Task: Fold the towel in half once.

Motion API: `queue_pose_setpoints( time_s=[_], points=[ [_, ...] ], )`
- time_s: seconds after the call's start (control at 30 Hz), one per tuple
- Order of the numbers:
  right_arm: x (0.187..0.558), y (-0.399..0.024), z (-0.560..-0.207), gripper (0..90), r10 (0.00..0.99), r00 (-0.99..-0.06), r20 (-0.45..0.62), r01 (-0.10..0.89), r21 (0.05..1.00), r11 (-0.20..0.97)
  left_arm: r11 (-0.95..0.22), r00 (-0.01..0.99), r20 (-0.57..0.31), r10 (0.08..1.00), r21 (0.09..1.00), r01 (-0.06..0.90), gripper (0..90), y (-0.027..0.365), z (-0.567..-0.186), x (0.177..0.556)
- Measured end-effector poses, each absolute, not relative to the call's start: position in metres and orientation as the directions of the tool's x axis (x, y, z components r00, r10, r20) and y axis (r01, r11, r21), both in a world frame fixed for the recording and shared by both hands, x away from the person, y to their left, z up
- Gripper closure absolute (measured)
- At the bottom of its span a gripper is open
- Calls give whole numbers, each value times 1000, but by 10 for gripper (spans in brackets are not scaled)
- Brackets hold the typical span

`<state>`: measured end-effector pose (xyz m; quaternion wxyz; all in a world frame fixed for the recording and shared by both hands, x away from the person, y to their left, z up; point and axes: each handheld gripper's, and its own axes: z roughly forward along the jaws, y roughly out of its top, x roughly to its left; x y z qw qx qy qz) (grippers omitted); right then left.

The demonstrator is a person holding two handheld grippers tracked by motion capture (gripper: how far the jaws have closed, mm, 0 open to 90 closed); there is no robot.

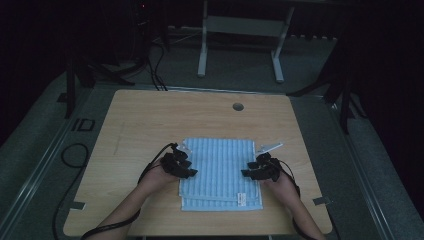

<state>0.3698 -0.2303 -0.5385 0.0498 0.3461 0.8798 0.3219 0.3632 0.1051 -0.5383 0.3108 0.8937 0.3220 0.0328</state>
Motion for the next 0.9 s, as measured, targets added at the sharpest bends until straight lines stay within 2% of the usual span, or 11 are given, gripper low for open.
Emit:
queue_pose_setpoints(
  time_s=[0.17, 0.2, 0.5, 0.67, 0.9],
  points=[
    [372, -229, -538, 499, 645, -752, 138, 581, 602, 548, -582, 781, -157, 605, 582, 568, 518, 105, -539, 366],
    [372, -229, -537, 498, 641, -754, 141, 581, 600, 550, -575, 776, -162, 610, 583, 574, 493, 105, -538, 366],
    [382, -248, -509, 497, 682, -720, 126, 579, 650, 491, -550, 761, -115, 638, 623, 556, 422, 112, -519, 373],
    [402, -259, -498, 497, 715, -687, 128, 601, 654, 460, -533, 731, -97, 676, 620, 575, 420, 117, -513, 391],
    [433, -263, -500, 497, 756, -639, 141, 647, 630, 429, -482, 689, -96, 719, 646, 592, 419, 126, -507, 417]
  ],
)
